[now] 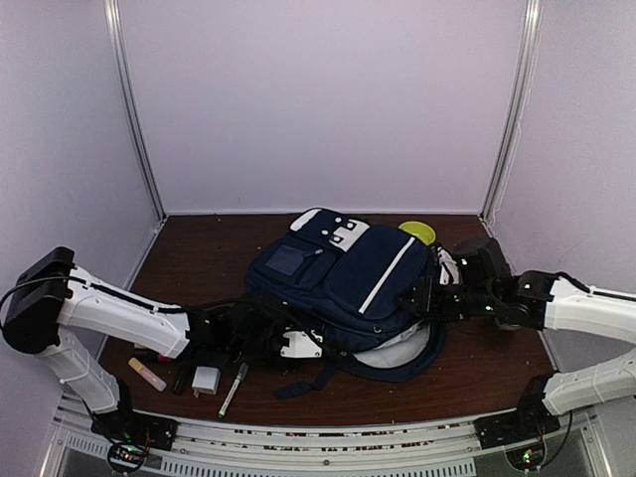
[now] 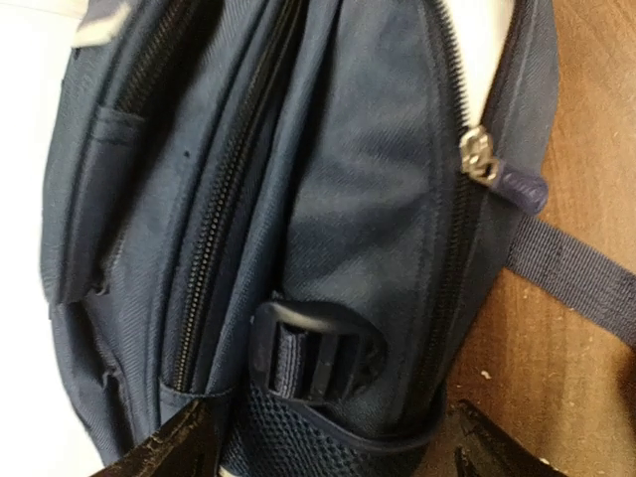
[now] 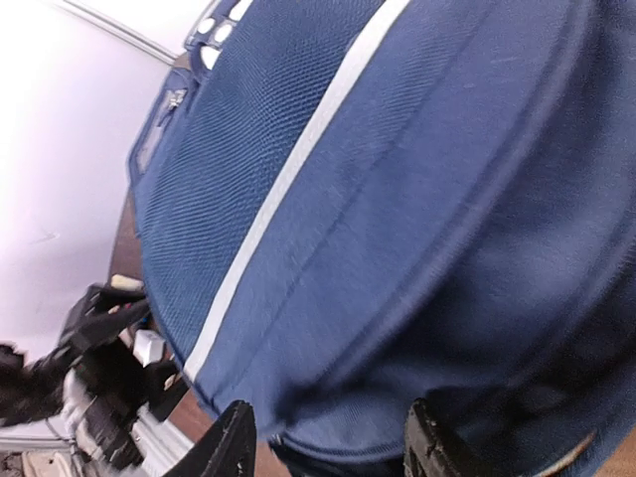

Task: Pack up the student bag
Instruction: Move the student bag to the center of the board, then pick up the student bag from the center of the board.

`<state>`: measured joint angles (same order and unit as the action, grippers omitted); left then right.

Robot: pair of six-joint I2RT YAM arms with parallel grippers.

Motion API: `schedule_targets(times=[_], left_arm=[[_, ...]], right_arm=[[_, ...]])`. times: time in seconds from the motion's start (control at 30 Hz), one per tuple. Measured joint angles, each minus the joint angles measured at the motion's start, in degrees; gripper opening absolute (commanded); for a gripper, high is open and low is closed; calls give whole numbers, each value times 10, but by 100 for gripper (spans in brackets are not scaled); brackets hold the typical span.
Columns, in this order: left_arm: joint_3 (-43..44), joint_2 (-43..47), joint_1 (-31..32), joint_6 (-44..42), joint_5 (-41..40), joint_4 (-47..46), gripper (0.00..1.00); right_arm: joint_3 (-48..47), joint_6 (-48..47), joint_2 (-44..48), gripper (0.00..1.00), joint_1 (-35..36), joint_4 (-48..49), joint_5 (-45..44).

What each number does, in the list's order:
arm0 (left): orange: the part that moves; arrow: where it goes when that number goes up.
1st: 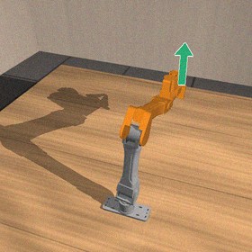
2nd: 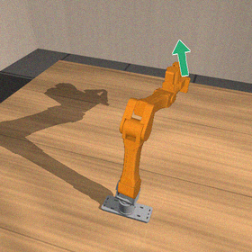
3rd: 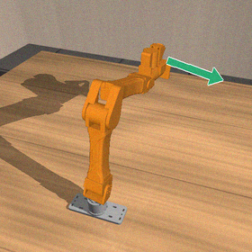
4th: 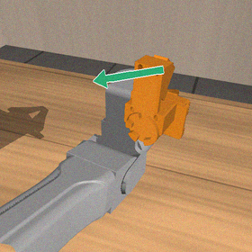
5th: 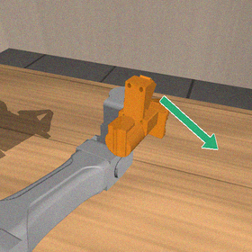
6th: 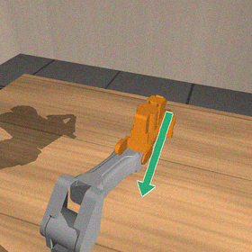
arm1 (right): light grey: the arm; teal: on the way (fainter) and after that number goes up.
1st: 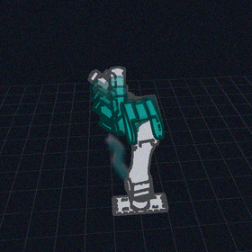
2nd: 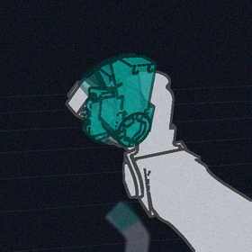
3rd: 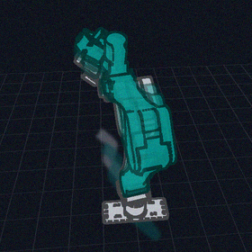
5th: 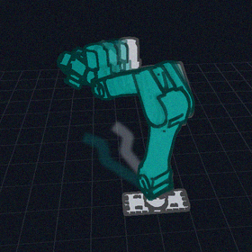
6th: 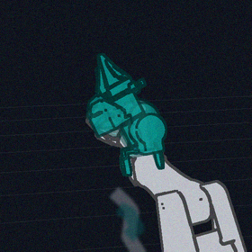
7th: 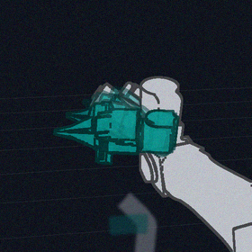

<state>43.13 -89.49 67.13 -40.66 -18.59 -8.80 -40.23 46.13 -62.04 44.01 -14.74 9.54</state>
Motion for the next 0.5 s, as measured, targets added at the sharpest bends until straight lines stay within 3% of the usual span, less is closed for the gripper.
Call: schedule_targets(times=[0.27,0.43,0.5], left_arm=[[-5,-71,-26,-14,60,-55,73],[5,-117,-22,-22,59,-79,68],[12,-135,-17,-29,43,-102,51]], right_arm=[[35,12,160,52,0,-54,11],[34,21,213,52,0,-94,2],[34,22,220,53,0,-105,0]])
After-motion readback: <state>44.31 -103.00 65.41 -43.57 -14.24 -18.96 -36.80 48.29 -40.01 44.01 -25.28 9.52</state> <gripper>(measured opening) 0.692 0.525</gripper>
